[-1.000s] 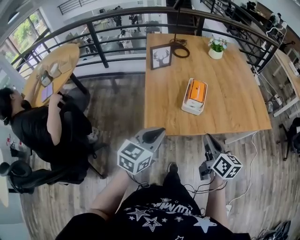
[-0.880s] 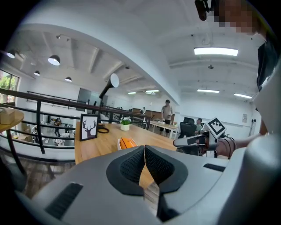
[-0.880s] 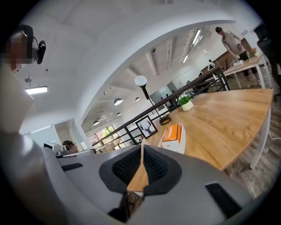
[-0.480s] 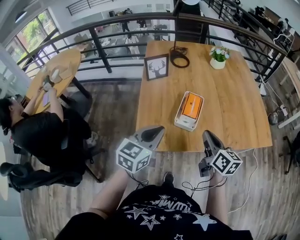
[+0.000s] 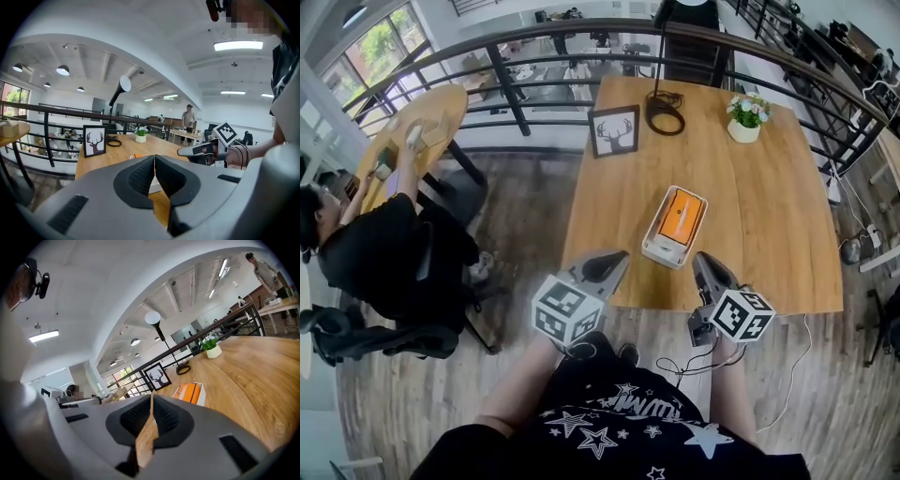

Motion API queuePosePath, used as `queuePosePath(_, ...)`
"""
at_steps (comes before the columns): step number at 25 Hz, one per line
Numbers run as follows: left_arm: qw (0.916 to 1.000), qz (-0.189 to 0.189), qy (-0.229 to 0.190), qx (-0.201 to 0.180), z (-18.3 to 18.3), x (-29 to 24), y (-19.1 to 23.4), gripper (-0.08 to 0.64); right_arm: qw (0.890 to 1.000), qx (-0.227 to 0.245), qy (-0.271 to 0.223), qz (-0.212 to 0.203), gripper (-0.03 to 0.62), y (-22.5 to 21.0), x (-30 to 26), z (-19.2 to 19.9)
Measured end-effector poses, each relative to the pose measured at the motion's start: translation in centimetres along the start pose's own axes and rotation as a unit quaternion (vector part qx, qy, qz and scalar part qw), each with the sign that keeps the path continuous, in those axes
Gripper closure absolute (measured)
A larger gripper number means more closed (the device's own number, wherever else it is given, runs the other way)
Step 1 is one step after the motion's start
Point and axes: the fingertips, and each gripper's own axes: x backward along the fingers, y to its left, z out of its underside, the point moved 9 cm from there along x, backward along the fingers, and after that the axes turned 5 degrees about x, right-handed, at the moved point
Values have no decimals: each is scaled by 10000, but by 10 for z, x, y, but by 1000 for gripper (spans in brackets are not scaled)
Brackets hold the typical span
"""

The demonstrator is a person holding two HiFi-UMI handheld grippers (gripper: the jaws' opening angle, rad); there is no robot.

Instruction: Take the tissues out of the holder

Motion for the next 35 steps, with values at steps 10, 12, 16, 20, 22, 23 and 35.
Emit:
queuePosePath(10,9999,97,58,45,-15,-6,39,545,9998,-66,105,129,567,10,-30,-9)
queuePosePath(12,9998,202,46,44,-23,-13,49,545,9996,-31,153,248,566,11,-37,-14)
queuePosePath(16,9991,420,63,12,-38,-28,68,545,9983,-39,187,556,566,8,-54,-25)
queuePosePath(20,9982,597,109,5,-44,-38,82,545,9972,-109,203,715,566,8,-66,-27)
queuePosePath(22,9978,652,104,32,-43,-44,89,545,9967,-150,211,766,566,4,-72,-25)
queuePosePath(23,9976,678,105,43,-41,-49,93,545,9964,-162,229,794,566,0,-75,-24)
queuePosePath(35,9945,989,277,185,-22,-91,142,545,9892,-243,759,1231,563,-31,-132,-5)
